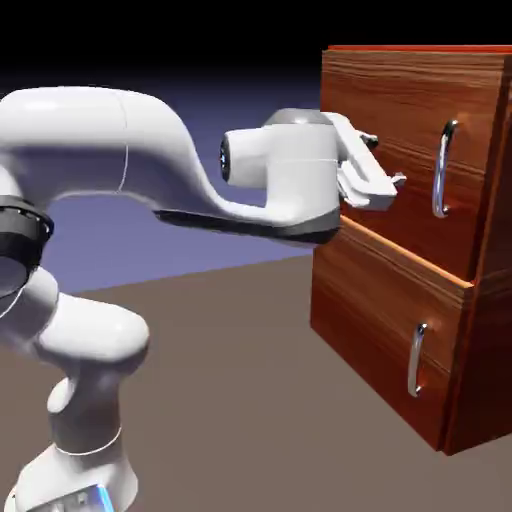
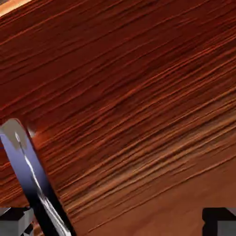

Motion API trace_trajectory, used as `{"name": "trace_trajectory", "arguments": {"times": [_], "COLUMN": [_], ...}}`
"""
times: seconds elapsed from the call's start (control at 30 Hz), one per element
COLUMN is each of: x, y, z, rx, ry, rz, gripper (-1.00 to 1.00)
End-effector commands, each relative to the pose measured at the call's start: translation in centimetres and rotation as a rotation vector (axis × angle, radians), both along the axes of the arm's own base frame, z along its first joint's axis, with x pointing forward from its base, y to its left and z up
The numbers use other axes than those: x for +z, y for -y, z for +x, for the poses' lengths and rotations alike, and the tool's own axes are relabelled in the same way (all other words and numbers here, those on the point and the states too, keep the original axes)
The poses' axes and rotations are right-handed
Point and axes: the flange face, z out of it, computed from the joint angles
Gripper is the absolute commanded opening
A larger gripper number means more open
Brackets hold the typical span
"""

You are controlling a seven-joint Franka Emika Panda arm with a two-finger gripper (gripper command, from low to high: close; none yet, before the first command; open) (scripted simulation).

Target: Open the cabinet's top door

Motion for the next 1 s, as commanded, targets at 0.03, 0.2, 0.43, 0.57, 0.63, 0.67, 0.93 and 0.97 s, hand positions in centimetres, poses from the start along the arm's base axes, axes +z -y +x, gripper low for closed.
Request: {"name": "trace_trajectory", "arguments": {"times": [0.03,0.2,0.43,0.57,0.63,0.67,0.93,0.97], "x": [-0.4,-1.6,-1.9,-1.8,-1.8,-1.9,-1.9,-1.8], "y": [1.0,3.5,3.9,3.7,3.4,3.3,2.0,1.7], "z": [0.5,1.9,6.6,6.6,5.7,5.3,1.6,1.0], "rx": [0.006,0.016,0.018,0.007,-0.013,-0.023,-0.102,-0.115], "ry": [0.021,0.069,0.078,0.077,0.072,0.070,0.056,0.053], "rz": [-0.091,-0.319,-0.363,-0.365,-0.365,-0.366,-0.369,-0.369], "gripper": [0.00,0.00,0.00,-1.00,-1.00,-1.00,-1.00,-1.00]}}
